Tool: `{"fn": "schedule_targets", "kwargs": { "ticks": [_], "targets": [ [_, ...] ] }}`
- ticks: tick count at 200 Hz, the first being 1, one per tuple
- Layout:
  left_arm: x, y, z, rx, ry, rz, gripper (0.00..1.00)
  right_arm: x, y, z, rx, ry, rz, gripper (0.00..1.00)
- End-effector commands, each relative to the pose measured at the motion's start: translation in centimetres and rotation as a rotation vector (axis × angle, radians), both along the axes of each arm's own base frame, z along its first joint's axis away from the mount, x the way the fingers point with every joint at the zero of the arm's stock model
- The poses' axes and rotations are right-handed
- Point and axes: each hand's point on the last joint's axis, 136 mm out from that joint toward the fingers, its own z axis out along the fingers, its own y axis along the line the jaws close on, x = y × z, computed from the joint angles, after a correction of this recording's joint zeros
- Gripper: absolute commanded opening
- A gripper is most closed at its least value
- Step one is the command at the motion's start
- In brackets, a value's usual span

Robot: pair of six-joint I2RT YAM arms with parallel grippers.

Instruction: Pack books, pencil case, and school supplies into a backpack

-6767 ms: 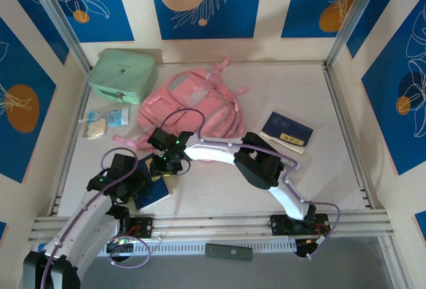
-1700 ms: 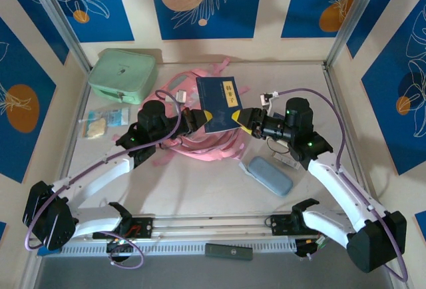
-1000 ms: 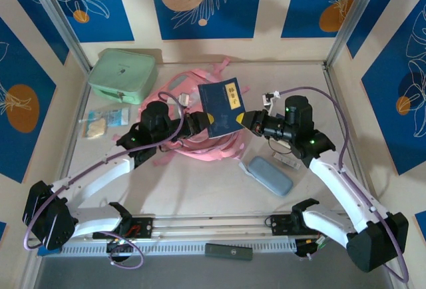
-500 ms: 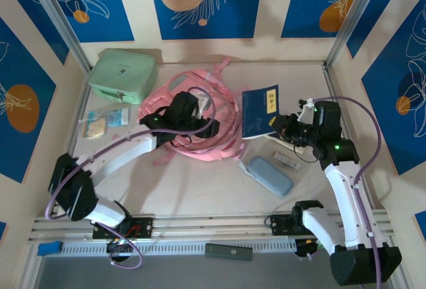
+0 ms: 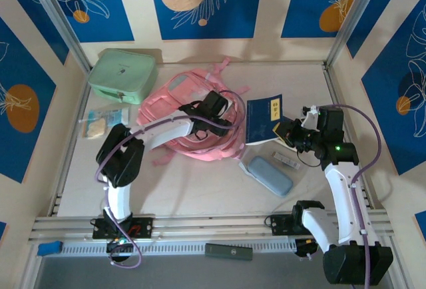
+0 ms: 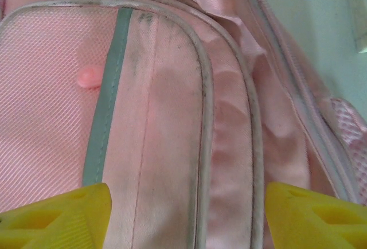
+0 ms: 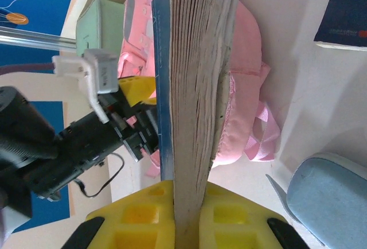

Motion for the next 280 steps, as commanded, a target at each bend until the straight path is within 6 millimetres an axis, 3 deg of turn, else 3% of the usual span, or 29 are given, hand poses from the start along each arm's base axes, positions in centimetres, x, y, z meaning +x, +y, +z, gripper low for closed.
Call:
{"fn": "schedule_targets", "kwargs": {
  "ticks": [1, 31, 69, 107, 144, 194, 230, 252, 280],
  "targets": [
    [1.0, -0.7, -0.2, 0.015, -0.028, 0.006, 0.70, 0.0, 0.4, 0.8, 0.025, -0.044, 0.041, 0.00],
    [2.2, 0.5, -0.9, 0.086, -0.064, 0.089, 0.61, 0.0, 0.9, 1.0, 0.060, -0.053, 0.072, 0.00],
    [2.0, 1.3, -0.6, 0.094, -0.086, 0.094, 0.38, 0.0, 1.0, 1.2, 0.061, -0.058, 0.077, 0.00],
    [1.2, 2.0, 0.9, 0.084, -0.111, 0.066, 0.11, -0.1, 1.2, 1.1, 0.064, -0.051, 0.095, 0.00],
    [-0.4, 3.2, 3.3, 0.066, -0.122, 0.044, 0.01, -0.4, 1.4, 1.5, 0.062, -0.043, 0.119, 0.00],
    [-4.2, 5.2, 8.9, -0.049, -0.152, -0.007, 0.00, -1.2, 2.5, 2.7, 0.077, -0.025, 0.179, 0.00],
    [-4.6, 8.1, 14.1, -0.052, -0.257, 0.004, 0.00, -3.0, 3.9, 2.6, 0.057, 0.015, 0.247, 0.00],
    [-4.4, 9.2, 16.4, -0.055, -0.288, 0.003, 0.00, -4.4, 4.7, 1.3, -0.011, 0.062, 0.268, 0.00],
    [-4.7, 9.3, 17.6, -0.106, -0.287, -0.031, 0.00, -5.6, 6.9, -1.1, -0.021, 0.100, 0.324, 0.00]
  ]
}}
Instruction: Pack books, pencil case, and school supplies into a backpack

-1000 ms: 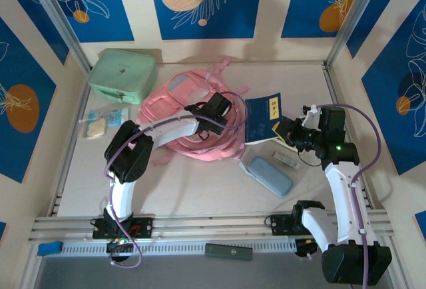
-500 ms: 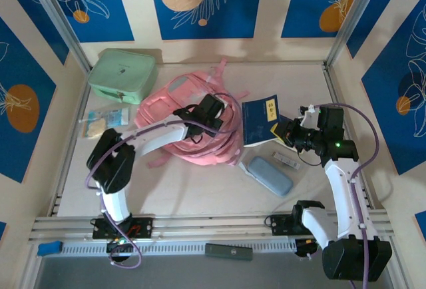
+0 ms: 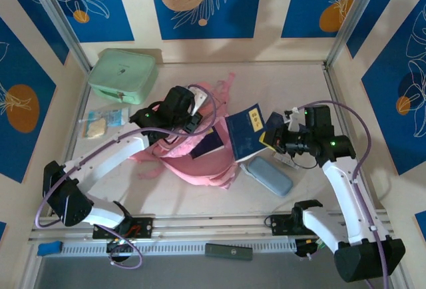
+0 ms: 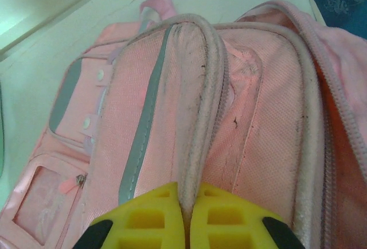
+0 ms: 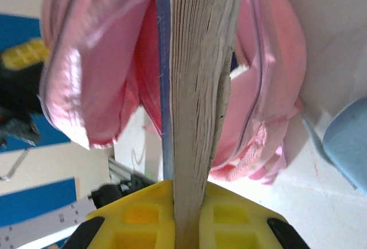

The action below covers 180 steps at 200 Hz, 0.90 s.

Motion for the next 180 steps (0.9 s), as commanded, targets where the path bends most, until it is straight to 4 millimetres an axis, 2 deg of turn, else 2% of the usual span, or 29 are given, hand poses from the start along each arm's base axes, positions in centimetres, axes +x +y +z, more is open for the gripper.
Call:
{"fn": "schedule_targets", "kwargs": {
  "ticks": [1, 21, 38, 72, 110, 142, 157, 180],
  "targets": [
    [0.1, 0.2, 4.4, -0.074, -0.080, -0.037, 0.00, -1.2, 1.3, -1.3, -0.009, 0.018, 0.033, 0.00],
    [-0.2, 0.1, 5.2, -0.109, -0.087, -0.042, 0.00, -1.2, 3.6, -3.4, 0.001, 0.051, 0.074, 0.00],
    [-0.2, 0.0, 5.8, -0.139, -0.099, -0.040, 0.00, -0.4, 5.4, -4.5, 0.010, 0.043, 0.082, 0.00],
    [-0.1, -0.3, 6.9, -0.205, -0.104, -0.044, 0.00, 3.4, 9.2, -5.4, 0.087, -0.016, 0.074, 0.00],
    [0.2, -0.2, 7.8, -0.250, -0.105, -0.034, 0.00, 6.9, 12.3, -6.7, 0.066, -0.080, 0.063, 0.00],
    [0.3, -0.3, 7.4, -0.263, -0.089, -0.031, 0.00, 9.3, 14.8, -7.9, 0.055, -0.126, 0.069, 0.00],
    [0.3, -0.3, 7.2, -0.265, -0.085, -0.032, 0.00, 10.2, 15.6, -8.3, 0.010, -0.163, 0.073, 0.02],
    [0.4, -0.2, 7.1, -0.275, -0.082, -0.023, 0.00, 11.4, 15.5, -10.5, -0.040, -0.105, 0.051, 0.12]
  ]
}}
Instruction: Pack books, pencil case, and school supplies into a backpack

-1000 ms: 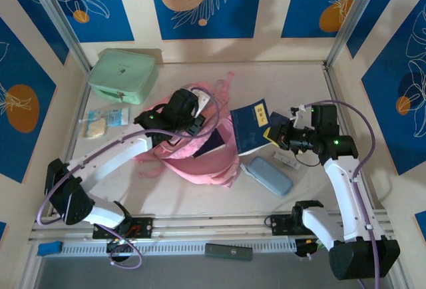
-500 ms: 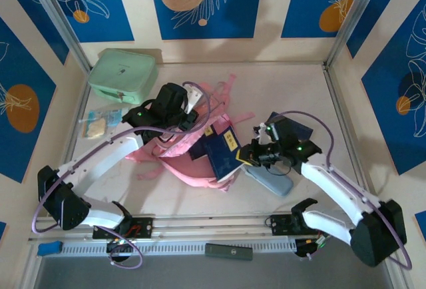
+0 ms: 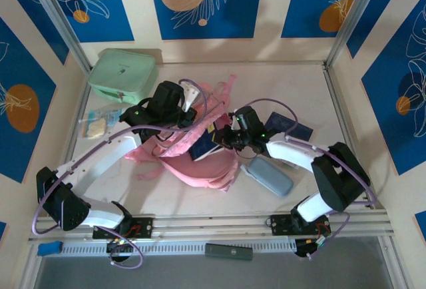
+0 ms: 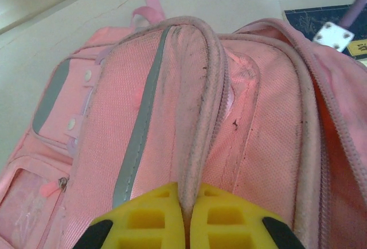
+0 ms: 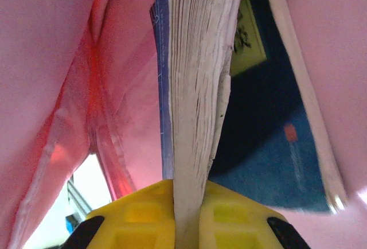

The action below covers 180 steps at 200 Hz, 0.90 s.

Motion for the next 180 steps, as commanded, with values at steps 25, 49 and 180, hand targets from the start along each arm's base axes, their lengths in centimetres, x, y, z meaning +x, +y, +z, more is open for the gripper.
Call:
{"fn": "schedule_targets", "kwargs": {
  "ticks": [25, 49, 180],
  "targets": [
    [0.7, -1.1, 5.8, -0.185, -0.117, -0.015, 0.00, 2.5, 0.4, 0.0, -0.025, -0.036, -0.023, 0.27],
    [0.6, -1.1, 5.6, -0.186, -0.107, -0.018, 0.00, 1.4, -2.0, -1.2, -0.157, -0.003, -0.077, 0.34],
    [-2.1, -4.6, -3.1, -0.295, 0.213, -0.119, 0.22, -3.1, -16.3, 3.6, -0.262, -0.015, -0.332, 0.47]
  ]
}}
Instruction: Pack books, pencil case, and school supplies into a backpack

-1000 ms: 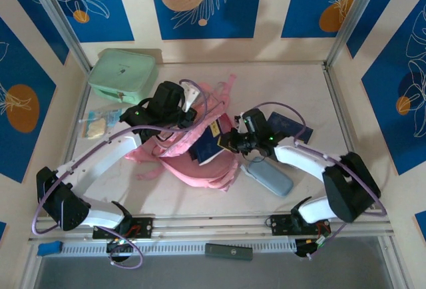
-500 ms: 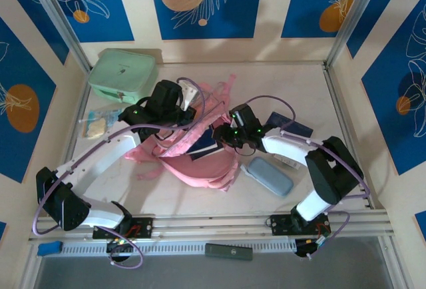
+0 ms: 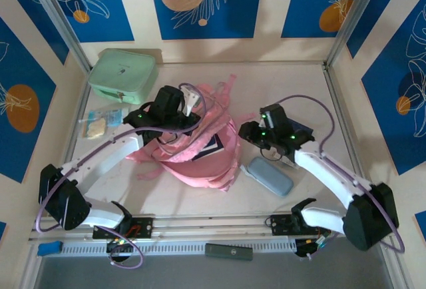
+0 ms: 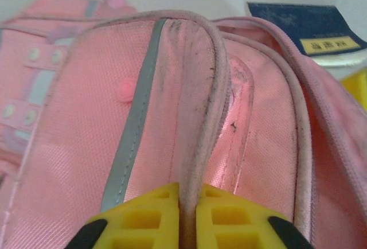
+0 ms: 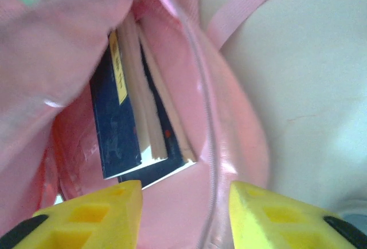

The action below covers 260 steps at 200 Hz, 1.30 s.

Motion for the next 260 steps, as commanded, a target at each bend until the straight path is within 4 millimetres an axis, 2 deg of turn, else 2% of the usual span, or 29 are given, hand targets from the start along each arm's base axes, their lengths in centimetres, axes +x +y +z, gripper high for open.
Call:
{"fn": "schedule_targets", "kwargs": {
  "ticks": [1, 28, 47, 92, 121, 162, 189, 230, 260],
  "targets": [
    [-0.9, -2.4, 0.4, -0.152, 0.062, -0.065, 0.23, -2.0, -3.7, -1.1, -0.040, 0.063, -0.063, 0.47],
    [-2.3, -3.1, 1.3, -0.246, 0.132, -0.059, 0.39, -2.4, -7.3, -0.1, -0.016, 0.061, -0.151, 0.53],
    [-2.6, -3.8, 2.2, -0.319, 0.157, -0.031, 0.46, -2.7, -10.1, 0.2, -0.038, 0.078, -0.232, 0.58],
    [-3.2, -7.8, 1.4, -0.431, 0.225, -0.014, 0.52, -2.4, -16.9, -1.0, -0.041, 0.123, -0.454, 0.63],
    [-3.4, -10.9, 0.2, -0.433, 0.254, -0.024, 0.54, -0.7, -19.2, -2.0, 0.036, 0.117, -0.518, 0.62],
    [-2.5, -14.6, -1.6, -0.449, 0.254, 0.004, 0.55, 0.7, -22.2, -4.9, 0.068, 0.202, -0.592, 0.61],
    [-1.2, -16.5, -3.7, -0.424, 0.273, 0.035, 0.57, 0.5, -23.7, -6.9, 0.081, 0.292, -0.647, 0.63],
    [0.0, -19.7, -6.9, -0.351, 0.323, 0.047, 0.59, 0.7, -23.7, -9.8, 0.114, 0.407, -0.629, 0.63],
    [0.7, -21.9, -8.1, -0.367, 0.346, 0.038, 0.59, 1.3, -23.4, -10.9, 0.149, 0.445, -0.603, 0.52]
  ]
}}
